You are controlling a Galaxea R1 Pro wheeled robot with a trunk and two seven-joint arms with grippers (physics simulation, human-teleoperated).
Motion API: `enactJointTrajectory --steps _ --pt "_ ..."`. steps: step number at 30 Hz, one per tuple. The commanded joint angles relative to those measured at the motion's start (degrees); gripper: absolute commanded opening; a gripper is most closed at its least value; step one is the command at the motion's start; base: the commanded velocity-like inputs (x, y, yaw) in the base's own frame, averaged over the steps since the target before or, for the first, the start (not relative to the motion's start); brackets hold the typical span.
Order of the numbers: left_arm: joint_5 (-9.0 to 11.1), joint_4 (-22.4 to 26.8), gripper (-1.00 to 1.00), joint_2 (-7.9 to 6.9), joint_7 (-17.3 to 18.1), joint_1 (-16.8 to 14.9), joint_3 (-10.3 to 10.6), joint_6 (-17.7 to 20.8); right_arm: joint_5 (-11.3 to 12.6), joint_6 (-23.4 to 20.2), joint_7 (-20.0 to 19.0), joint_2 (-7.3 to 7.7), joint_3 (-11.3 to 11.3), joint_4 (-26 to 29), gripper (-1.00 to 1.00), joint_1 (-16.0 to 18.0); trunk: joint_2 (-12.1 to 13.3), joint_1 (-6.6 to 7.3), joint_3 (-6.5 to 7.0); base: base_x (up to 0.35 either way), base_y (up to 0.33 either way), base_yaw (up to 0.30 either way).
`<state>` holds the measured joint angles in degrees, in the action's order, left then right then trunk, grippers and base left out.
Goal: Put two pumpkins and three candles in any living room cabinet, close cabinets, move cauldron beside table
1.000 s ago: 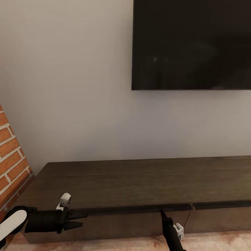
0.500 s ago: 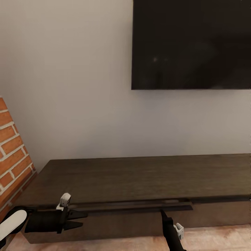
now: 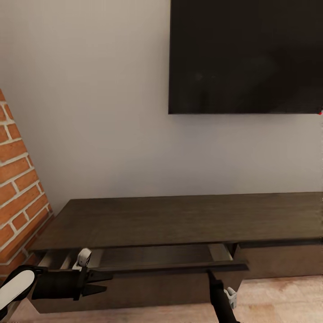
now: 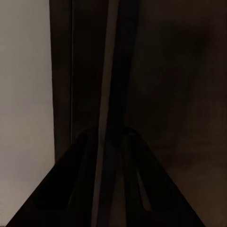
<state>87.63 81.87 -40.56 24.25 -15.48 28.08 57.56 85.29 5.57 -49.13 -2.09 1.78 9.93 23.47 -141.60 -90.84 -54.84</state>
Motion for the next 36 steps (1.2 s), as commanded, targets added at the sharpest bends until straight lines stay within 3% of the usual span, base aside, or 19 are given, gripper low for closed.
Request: enactJointTrajectory --steps 1,36 --pt "-0.3 0.0 1.00 -0.04 0.4 -0.1 0.1 0.0 -0.2 0.6 -0.5 -0.02 1.2 0.1 -1.00 0.1 0.0 0.04 -0.04 -0.161 0.000 0.000" --pt "-0.3 0.0 1.00 -0.04 0.4 -0.1 0.1 0.0 -0.2 0.6 -0.5 -0.02 1.2 0.1 -1.00 0.1 0.0 0.04 -0.04 -0.125 0.000 0.000"
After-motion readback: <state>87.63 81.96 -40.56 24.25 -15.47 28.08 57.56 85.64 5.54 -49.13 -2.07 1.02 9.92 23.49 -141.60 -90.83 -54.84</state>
